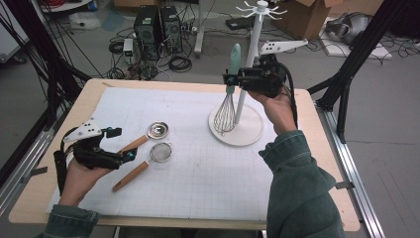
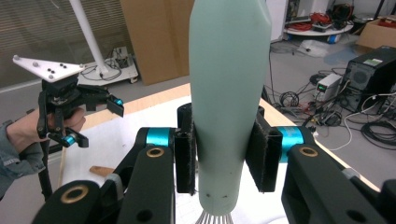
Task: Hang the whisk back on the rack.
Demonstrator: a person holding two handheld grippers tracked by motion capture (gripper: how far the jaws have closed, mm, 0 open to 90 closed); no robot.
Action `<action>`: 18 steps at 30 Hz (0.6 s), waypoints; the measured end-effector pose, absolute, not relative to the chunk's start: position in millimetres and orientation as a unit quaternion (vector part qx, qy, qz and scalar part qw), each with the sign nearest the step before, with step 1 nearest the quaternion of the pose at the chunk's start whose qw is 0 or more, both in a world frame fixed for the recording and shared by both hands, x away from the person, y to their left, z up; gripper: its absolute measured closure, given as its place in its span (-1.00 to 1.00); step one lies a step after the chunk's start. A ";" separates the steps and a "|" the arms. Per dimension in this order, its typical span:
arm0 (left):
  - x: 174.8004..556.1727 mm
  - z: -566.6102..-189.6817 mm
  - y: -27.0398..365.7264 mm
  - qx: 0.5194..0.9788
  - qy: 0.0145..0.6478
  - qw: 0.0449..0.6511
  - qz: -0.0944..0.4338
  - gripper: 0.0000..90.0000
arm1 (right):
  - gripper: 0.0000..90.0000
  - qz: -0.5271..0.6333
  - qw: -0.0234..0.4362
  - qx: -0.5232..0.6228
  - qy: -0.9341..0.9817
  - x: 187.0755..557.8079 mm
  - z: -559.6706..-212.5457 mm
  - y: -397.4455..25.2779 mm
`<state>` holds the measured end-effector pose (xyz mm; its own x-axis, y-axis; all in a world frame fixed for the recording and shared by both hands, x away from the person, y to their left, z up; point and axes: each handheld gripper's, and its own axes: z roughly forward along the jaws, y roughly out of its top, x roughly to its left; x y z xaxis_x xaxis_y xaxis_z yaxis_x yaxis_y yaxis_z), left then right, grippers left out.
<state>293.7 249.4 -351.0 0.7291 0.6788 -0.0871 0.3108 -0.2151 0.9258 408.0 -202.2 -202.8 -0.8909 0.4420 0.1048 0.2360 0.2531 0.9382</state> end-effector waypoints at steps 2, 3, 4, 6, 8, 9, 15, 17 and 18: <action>293.6 -350.8 249.4 0.760 0.327 0.535 0.173 -0.91 | 0.50 0.571 0.092 0.220 0.786 409.6 -200.3 -203.4; 293.7 -350.8 249.6 0.760 0.326 0.535 0.174 -0.91 | 0.50 0.571 0.093 0.222 0.785 410.3 -199.1 -203.8; 293.7 -350.8 249.8 0.759 0.326 0.536 0.174 -0.91 | 0.50 0.570 0.094 0.223 0.785 411.1 -197.8 -204.3; 293.7 -350.9 249.9 0.759 0.328 0.535 0.175 -0.92 | 0.50 0.568 0.095 0.227 0.785 412.5 -194.4 -204.3; 293.7 -350.7 250.1 0.758 0.329 0.535 0.176 -0.96 | 0.50 0.566 0.098 0.228 0.786 413.7 -190.1 -203.6; 293.5 -350.7 250.0 0.758 0.329 0.536 0.175 -0.96 | 0.50 0.567 0.101 0.230 0.784 414.4 -188.0 -203.4; 293.3 -349.9 251.4 0.758 0.329 0.535 0.176 -0.96 | 0.50 0.565 0.110 0.243 0.781 420.1 -177.5 -200.8; 293.3 -349.6 252.1 0.758 0.329 0.535 0.177 -0.96 | 0.50 0.565 0.113 0.245 0.780 422.6 -173.7 -199.3; 293.3 -349.6 252.1 0.757 0.330 0.536 0.178 -0.96 | 0.50 0.565 0.115 0.248 0.779 423.8 -171.6 -198.4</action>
